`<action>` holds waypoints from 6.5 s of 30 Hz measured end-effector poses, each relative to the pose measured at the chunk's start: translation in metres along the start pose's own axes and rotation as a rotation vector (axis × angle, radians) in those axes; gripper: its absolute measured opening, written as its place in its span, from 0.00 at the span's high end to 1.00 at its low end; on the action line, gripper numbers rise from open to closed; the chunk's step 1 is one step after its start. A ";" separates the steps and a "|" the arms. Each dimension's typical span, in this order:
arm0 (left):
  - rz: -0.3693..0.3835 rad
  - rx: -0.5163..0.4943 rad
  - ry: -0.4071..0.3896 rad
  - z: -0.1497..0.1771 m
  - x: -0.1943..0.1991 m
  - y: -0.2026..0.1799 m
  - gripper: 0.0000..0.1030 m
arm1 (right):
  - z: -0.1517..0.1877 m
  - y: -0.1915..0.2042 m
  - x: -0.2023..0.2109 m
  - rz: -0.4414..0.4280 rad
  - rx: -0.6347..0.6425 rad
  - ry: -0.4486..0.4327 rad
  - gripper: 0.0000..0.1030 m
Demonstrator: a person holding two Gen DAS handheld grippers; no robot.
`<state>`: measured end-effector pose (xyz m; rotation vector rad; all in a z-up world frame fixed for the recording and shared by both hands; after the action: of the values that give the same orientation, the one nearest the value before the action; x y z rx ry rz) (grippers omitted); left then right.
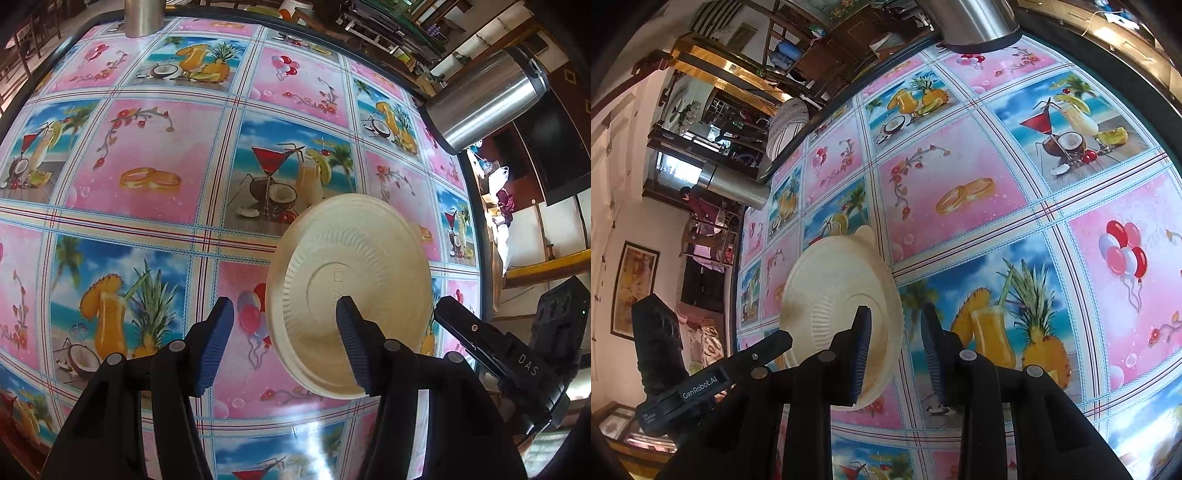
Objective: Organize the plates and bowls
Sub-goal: 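Close the left tool on the cream ribbed bowl rim, then lift the cream ribbed bowl and turn it toward the stack, then hold the cream ribbed bowl raised beside the stack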
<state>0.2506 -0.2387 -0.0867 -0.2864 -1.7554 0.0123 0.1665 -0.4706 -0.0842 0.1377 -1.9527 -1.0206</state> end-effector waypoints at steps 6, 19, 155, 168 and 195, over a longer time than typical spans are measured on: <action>0.011 -0.016 -0.004 -0.002 -0.001 -0.010 0.45 | -0.003 -0.009 0.001 -0.019 -0.035 -0.005 0.70; 0.017 -0.030 -0.025 -0.001 0.007 -0.012 0.45 | 0.004 -0.001 -0.012 -0.047 -0.034 0.025 0.70; -0.285 -0.036 -0.537 0.212 0.105 0.125 0.91 | 0.218 0.099 0.002 -0.130 0.196 0.011 0.91; -0.283 -0.035 -0.468 0.211 0.067 0.131 0.90 | 0.220 0.074 -0.034 -0.095 0.153 0.064 0.91; -0.265 -0.045 -0.457 0.209 0.065 0.135 0.90 | 0.220 0.077 -0.038 -0.082 0.142 0.058 0.90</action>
<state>0.0626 -0.0635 -0.0898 -0.0829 -2.2388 -0.1652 0.0436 -0.2705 -0.1113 0.3250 -1.9791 -0.9198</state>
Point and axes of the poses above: each gripper's, at about its wrist camera, not at the fingertips, and x roughly against the way its jaws point, y to its left, z to its underside, the point moved 3 cm from there along -x, roughly the way its jaws point, and after that the axes turned 11 degrees about -z, right-handed, at the moved point
